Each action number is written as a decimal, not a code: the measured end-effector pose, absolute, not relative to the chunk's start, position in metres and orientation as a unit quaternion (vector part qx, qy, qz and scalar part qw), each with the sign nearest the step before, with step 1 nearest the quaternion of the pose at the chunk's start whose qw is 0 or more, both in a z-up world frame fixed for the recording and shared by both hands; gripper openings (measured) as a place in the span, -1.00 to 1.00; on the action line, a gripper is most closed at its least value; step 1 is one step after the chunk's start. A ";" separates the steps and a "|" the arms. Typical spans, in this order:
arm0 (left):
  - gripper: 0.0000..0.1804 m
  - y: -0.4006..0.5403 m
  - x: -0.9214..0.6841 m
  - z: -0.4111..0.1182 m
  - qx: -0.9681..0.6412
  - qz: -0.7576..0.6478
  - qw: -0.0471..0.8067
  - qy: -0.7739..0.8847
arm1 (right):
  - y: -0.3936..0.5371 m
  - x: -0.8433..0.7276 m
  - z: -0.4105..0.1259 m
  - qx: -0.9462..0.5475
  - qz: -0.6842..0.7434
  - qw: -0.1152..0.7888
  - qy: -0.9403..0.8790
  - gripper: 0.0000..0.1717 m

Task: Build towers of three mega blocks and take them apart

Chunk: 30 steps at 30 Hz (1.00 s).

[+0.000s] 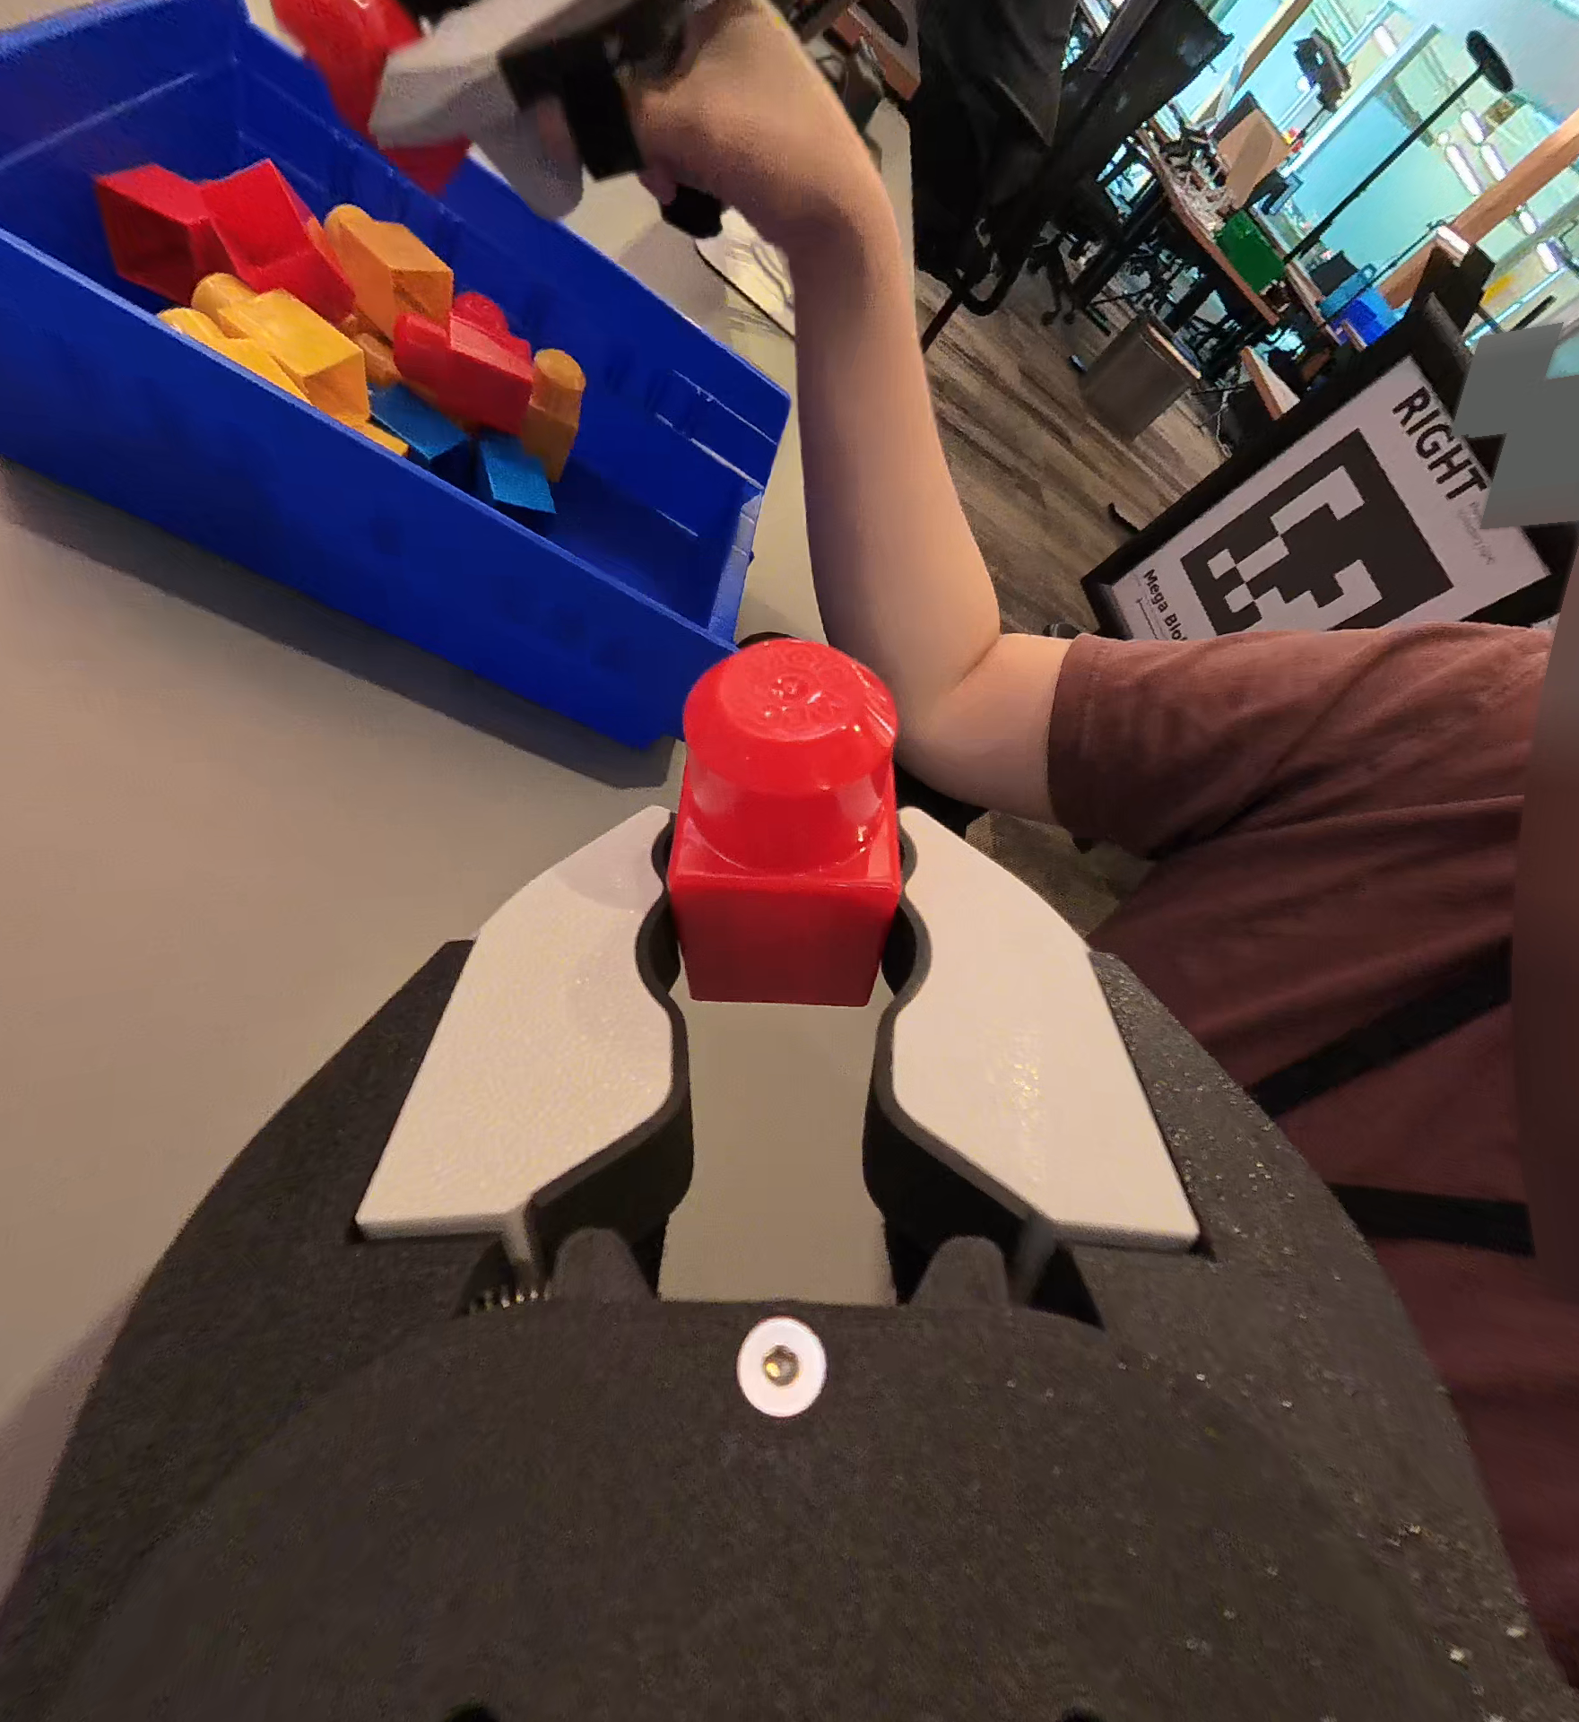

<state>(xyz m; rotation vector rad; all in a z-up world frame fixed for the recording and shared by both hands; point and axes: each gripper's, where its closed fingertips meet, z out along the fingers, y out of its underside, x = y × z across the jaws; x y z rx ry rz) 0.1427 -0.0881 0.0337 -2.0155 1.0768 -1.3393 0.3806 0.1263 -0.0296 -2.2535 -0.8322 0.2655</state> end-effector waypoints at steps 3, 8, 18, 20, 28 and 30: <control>-0.55 -0.087 0.139 0.032 -0.741 -0.494 0.232 0.391 | 0.142 0.381 -0.040 -0.863 0.101 0.373 -0.325 -0.23; -0.56 -0.093 0.130 0.036 -0.739 -0.511 0.208 0.386 | 0.071 0.248 0.079 -0.591 0.196 0.588 -0.517 -0.09; -0.55 -0.118 0.130 0.060 -0.689 -0.581 0.177 0.395 | -0.103 0.090 0.076 -0.304 0.179 0.590 -0.726 -0.04; -0.55 -0.124 0.134 0.056 -0.687 -0.580 0.162 0.407 | -0.102 0.085 0.073 -0.298 0.155 0.599 -0.727 -0.16; -0.62 -0.116 0.111 0.102 -0.648 -0.598 0.263 0.391 | 0.000 0.221 0.088 -0.515 0.074 0.561 -0.643 -0.21; -0.62 -0.107 0.093 0.116 -0.649 -0.579 0.321 0.375 | 0.044 0.286 0.056 -0.647 0.080 0.497 -0.573 -0.21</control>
